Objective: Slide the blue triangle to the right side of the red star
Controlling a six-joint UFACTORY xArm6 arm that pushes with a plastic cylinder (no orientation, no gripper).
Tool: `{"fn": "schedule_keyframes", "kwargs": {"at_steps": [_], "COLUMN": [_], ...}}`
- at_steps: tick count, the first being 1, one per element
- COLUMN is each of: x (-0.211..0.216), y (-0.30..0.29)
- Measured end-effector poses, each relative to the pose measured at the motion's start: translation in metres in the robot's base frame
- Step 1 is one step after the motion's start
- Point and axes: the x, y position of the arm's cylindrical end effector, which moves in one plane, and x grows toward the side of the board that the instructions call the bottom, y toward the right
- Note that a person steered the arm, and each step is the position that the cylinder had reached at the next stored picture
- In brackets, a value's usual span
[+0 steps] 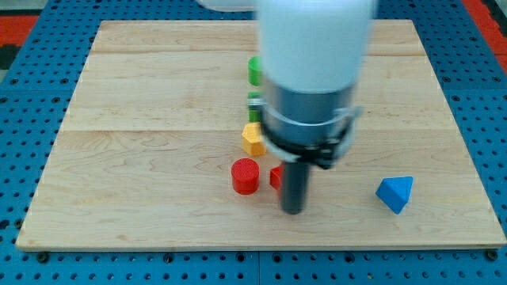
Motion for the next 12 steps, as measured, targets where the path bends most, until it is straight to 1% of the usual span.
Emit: {"fn": "schedule_keyframes", "kwargs": {"at_steps": [1, 2, 3, 4, 5, 7, 8, 9, 10, 11, 12], "x": [0.002, 0.018, 0.025, 0.05, 0.04, -0.01, -0.003, -0.029, -0.057, -0.054, -0.071], "y": [0.04, 0.044, 0.017, 0.087, 0.128, 0.114, 0.172, 0.157, 0.113, 0.064, 0.092]}}
